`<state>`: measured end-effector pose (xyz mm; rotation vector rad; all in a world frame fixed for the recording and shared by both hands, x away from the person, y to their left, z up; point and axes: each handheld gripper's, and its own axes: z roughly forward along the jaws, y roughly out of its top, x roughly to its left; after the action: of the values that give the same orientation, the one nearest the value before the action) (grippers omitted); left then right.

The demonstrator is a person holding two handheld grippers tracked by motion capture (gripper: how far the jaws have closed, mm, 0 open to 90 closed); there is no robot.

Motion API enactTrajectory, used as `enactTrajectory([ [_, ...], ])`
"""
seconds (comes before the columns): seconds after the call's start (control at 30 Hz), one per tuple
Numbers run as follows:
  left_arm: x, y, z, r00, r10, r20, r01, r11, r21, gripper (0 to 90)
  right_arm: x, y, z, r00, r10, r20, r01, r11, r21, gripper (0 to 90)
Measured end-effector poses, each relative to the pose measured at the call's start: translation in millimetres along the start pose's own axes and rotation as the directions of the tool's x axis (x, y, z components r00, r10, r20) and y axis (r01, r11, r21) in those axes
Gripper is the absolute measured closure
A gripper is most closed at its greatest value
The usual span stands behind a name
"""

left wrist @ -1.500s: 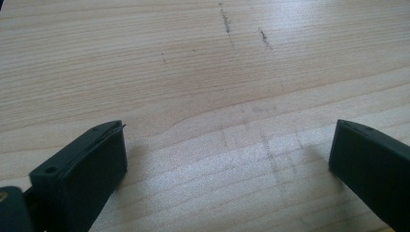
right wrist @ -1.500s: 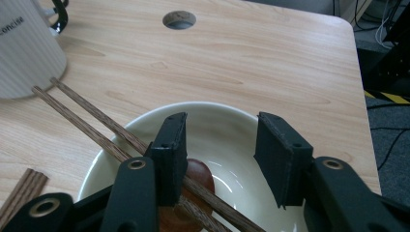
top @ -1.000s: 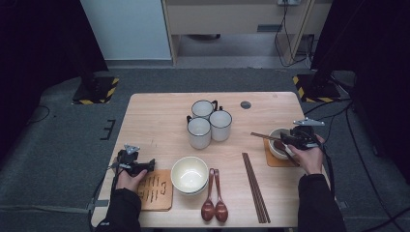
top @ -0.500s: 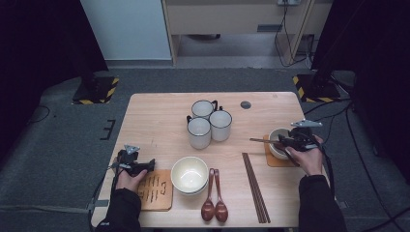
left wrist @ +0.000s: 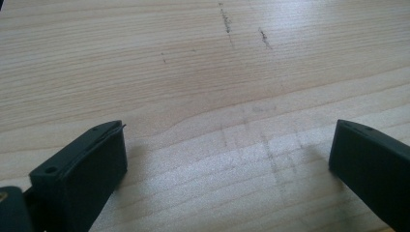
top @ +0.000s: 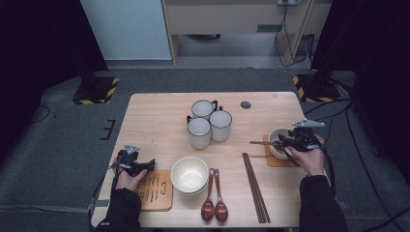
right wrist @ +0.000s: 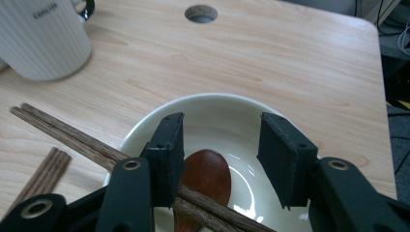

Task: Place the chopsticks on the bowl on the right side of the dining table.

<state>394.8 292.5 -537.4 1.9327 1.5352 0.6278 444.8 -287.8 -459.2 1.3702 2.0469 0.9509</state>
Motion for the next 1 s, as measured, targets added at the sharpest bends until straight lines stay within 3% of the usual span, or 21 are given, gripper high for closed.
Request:
enactTrajectory([
  [0.17,0.0,0.0,0.0,1.0,0.0,0.0,0.0,1.0,0.0,0.0,-1.4,0.5,-16.4,0.9999,0.011,0.004,-0.011,0.999,-0.046,55.2],
  [0.37,0.0,0.0,0.0,1.0,0.0,0.0,0.0,1.0,0.0,0.0,-7.6,-6.6,-32.0,0.9997,0.021,0.01,-0.02,0.998,-0.062,58.1],
  [1.0,0.0,0.0,0.0,1.0,0.0,0.0,0.0,1.0,0.0,0.0,-24.0,-38.4,-51.9,0.9964,0.052,0.068,-0.051,0.999,-0.014,67.0],
])
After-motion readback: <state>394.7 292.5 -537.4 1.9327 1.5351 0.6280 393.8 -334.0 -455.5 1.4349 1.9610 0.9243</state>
